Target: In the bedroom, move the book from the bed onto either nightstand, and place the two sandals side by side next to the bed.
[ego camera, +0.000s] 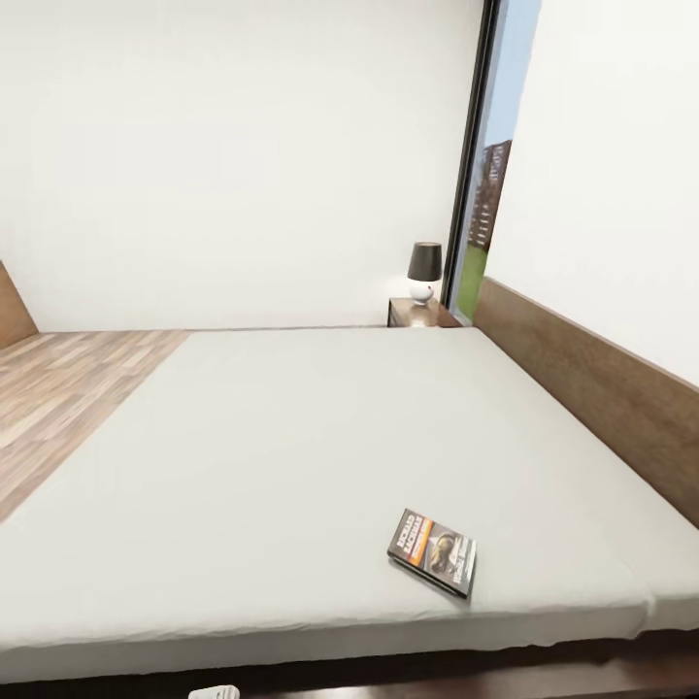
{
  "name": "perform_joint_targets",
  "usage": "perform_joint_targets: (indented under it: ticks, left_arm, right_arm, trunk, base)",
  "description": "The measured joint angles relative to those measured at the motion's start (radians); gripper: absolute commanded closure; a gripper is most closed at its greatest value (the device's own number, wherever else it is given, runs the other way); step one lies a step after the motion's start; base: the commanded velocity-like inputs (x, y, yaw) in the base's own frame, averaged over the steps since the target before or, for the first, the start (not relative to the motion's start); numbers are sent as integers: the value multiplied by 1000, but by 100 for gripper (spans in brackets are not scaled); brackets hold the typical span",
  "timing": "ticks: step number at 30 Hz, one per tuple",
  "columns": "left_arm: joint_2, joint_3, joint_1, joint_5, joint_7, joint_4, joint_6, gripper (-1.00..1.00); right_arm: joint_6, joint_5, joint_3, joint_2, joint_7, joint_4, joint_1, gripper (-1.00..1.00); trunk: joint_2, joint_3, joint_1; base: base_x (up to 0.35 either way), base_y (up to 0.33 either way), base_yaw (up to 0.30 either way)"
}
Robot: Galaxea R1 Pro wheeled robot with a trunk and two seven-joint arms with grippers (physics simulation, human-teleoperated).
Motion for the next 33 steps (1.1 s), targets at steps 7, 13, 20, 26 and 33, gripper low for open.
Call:
perform_joint_targets:
  ticks: [7,13,20,26,33]
  left_arm:
    - [0,0,0,0,0,0,0,-100]
    - [0,0,0,0,0,0,0,-100]
    - [0,0,0,0,0,0,0,-100]
    - [0,0,0,0,0,0,0,-100]
    - [0,0,0,0,0,0,0,-100]
  right_arm:
    - [0,0,0,0,0,0,0,-100]
    - [0,0,0,0,0,0,0,-100]
    - [0,0,0,0,0,0,0,-100]
    - [0,0,0,0,0,0,0,-100]
    - [0,0,0,0,0,0,0,-100]
  trunk:
    - [0,0,0]
    - [0,0,0]
    - [0,0,0]
    - [0,0,0]
    - [0,0,0]
  base:
    - [133,-61,1]
    - [62,-20,0]
    - [59,-2,0]
    - [141,0,0]
    - [14,0,0]
